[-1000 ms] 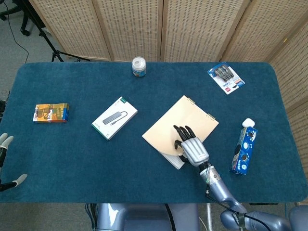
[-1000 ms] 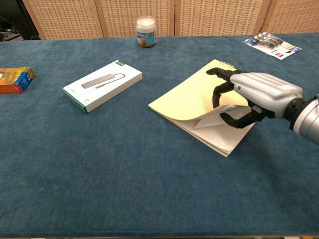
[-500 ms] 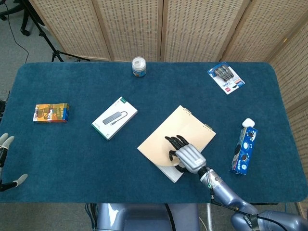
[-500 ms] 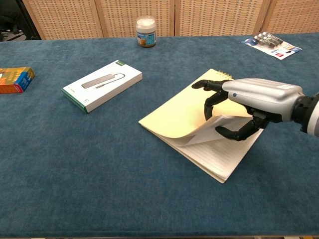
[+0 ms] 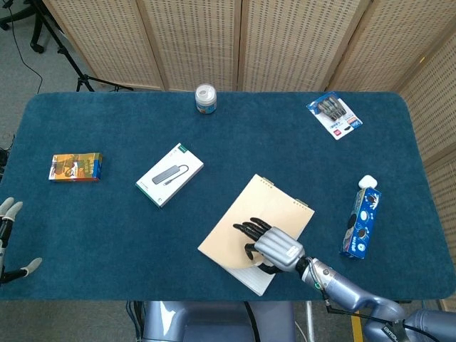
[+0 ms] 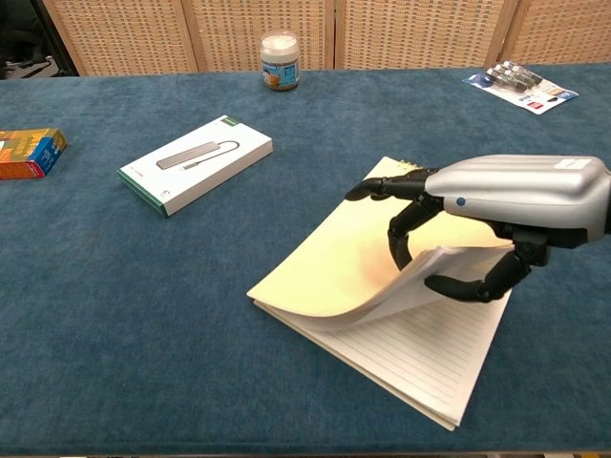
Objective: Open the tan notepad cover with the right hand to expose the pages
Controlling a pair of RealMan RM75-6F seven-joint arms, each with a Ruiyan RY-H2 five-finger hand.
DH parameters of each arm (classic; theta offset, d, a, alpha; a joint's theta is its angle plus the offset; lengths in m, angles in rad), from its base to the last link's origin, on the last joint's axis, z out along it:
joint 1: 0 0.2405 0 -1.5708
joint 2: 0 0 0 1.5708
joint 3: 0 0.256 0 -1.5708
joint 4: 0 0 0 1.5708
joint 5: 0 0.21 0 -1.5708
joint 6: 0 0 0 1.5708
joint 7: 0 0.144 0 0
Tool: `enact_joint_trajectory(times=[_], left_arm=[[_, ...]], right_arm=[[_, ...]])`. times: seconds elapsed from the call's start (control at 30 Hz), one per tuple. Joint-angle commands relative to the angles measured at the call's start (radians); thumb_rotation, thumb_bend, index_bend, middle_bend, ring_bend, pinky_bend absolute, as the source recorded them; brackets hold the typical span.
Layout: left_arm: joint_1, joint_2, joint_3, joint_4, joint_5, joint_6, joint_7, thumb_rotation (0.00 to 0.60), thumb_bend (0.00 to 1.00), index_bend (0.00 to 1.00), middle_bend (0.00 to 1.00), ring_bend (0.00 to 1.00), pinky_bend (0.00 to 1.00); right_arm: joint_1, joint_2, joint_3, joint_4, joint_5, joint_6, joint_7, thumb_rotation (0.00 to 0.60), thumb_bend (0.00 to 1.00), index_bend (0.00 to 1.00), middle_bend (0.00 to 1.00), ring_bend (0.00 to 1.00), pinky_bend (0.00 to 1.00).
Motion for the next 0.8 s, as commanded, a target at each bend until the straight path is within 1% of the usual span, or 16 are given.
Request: enact_joint_trajectory(times=[0.03, 0.2, 0.33, 0.53, 0.8], left_arm=[[-0.001, -0.001, 0.0, 0.0, -0.001, -0.001, 0.001, 0.6, 0.05, 0.0, 0.0, 0.0, 0.0], [-0.001, -0.002, 0.0, -0.001, 0.0, -0.001, 0.004, 0.6, 0.05, 0.0, 0.0, 0.0, 0.0], [0.0, -0.002, -0.001, 0.0, -0.003, 0.001, 0.002, 0.6, 0.05, 0.0, 0.0, 0.0, 0.0], [-0.002, -0.003, -0.001, -0.001, -0.003, -0.003, 0.007, 0.6, 0.05, 0.0, 0.0, 0.0, 0.0], [-0.001, -0.007, 0.0, -0.002, -0.002, 0.0, 0.013, 0.6, 0.05, 0.0, 0.0, 0.0, 0.0]], right_arm=[[0.009, 0.02, -0.022, -0.021, -0.032, -0.005, 0.016, 0.6, 0.54, 0.8, 0.0, 0.0, 0.0], [0.017, 0.034, -0.038, -0.025, -0.07, 0.005, 0.03, 0.6, 0.54, 0.81, 0.0, 0.0, 0.0], [0.031, 0.067, -0.067, -0.044, -0.108, -0.008, 0.038, 0.6, 0.54, 0.81, 0.0, 0.0, 0.0], [0.04, 0.099, -0.104, -0.071, -0.154, -0.023, 0.008, 0.6, 0.54, 0.81, 0.0, 0.0, 0.0], [0.048, 0.12, -0.126, -0.102, -0.181, -0.026, 0.002, 0.6, 0.54, 0.81, 0.0, 0.0, 0.0]])
